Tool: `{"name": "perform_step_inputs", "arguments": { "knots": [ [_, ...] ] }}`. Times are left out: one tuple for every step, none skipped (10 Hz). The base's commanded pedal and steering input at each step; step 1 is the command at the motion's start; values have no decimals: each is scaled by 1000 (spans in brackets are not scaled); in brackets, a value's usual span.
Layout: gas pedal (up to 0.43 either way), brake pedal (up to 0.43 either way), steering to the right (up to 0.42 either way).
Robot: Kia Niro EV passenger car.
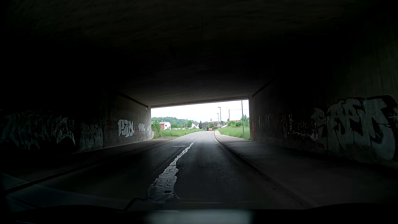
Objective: Follow the waypoints while adhering to traffic rules and regulations
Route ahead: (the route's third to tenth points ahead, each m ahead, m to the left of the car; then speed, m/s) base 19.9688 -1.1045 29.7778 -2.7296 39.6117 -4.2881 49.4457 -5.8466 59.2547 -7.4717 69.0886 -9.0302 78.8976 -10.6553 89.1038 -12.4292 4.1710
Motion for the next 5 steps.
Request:
{"name": "perform_step_inputs", "arguments": {
  "knots": [
    [228,0,-54],
    [260,0,-53],
    [260,0,-52],
    [260,0,-46],
    [260,0,-35]
  ]
}}
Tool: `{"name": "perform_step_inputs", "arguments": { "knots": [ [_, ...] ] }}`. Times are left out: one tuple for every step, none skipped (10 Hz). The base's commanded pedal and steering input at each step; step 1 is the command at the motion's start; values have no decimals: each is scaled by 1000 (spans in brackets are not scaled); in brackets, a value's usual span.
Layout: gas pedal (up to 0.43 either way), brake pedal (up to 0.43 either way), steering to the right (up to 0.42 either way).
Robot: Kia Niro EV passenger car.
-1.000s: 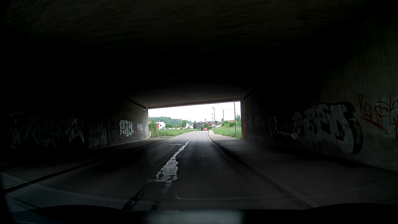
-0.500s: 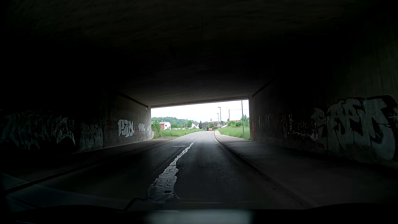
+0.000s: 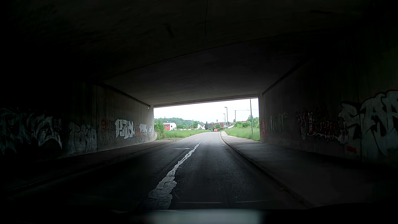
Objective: Follow the waypoints while adhering to traffic rules and regulations
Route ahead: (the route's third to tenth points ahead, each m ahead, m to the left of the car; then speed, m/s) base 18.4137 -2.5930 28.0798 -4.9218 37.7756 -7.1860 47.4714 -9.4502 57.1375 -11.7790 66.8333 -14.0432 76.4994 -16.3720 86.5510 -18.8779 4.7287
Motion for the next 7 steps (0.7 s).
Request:
{"name": "perform_step_inputs", "arguments": {
  "knots": [
    [260,0,-16],
    [260,0,-4],
    [260,0,-3],
    [260,0,-3],
    [260,0,-3],
    [268,0,-4],
    [268,0,-5]
  ]
}}
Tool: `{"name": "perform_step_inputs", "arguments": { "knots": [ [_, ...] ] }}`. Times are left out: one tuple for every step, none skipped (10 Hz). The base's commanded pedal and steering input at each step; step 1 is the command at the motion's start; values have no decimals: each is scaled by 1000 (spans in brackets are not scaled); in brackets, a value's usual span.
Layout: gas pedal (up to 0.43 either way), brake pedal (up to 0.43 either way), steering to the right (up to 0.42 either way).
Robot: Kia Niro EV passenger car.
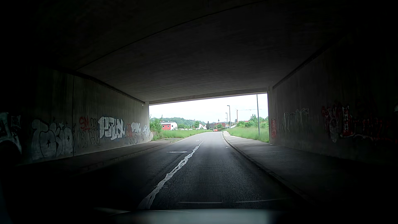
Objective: Follow the waypoints while adhering to traffic rules and regulations
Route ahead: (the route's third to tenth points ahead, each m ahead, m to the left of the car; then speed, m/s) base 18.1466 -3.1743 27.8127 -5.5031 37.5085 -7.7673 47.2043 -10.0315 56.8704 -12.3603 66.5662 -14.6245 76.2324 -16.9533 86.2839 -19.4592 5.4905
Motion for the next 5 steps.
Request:
{"name": "perform_step_inputs", "arguments": {
  "knots": [
    [268,0,-6],
    [268,0,-6],
    [268,0,-4],
    [268,0,-1],
    [268,0,0]
  ]
}}
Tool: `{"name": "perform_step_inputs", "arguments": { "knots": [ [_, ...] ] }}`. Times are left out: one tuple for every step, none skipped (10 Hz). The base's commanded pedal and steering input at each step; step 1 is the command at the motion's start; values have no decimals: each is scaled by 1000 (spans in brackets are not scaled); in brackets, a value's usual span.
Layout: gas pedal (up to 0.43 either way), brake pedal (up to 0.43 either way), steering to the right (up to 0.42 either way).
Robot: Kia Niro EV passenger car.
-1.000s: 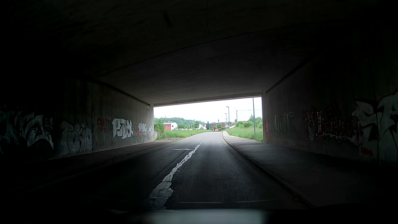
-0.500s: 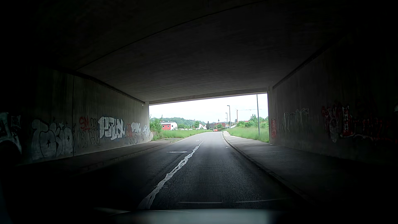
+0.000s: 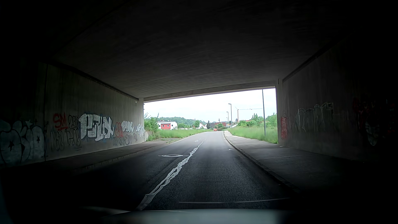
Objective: Follow the waypoints while adhering to traffic rules and regulations
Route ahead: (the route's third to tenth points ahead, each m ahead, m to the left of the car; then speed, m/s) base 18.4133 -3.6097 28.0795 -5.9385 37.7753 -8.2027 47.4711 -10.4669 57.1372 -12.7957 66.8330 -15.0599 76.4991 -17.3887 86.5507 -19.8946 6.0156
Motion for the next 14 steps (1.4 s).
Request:
{"name": "perform_step_inputs", "arguments": {
  "knots": [
    [268,0,0],
    [268,0,0],
    [268,0,0],
    [268,0,0],
    [268,0,0],
    [268,0,1],
    [268,0,1],
    [268,0,1],
    [268,0,1],
    [268,0,1],
    [268,0,2],
    [268,0,3],
    [268,0,5],
    [268,0,5]
  ]
}}
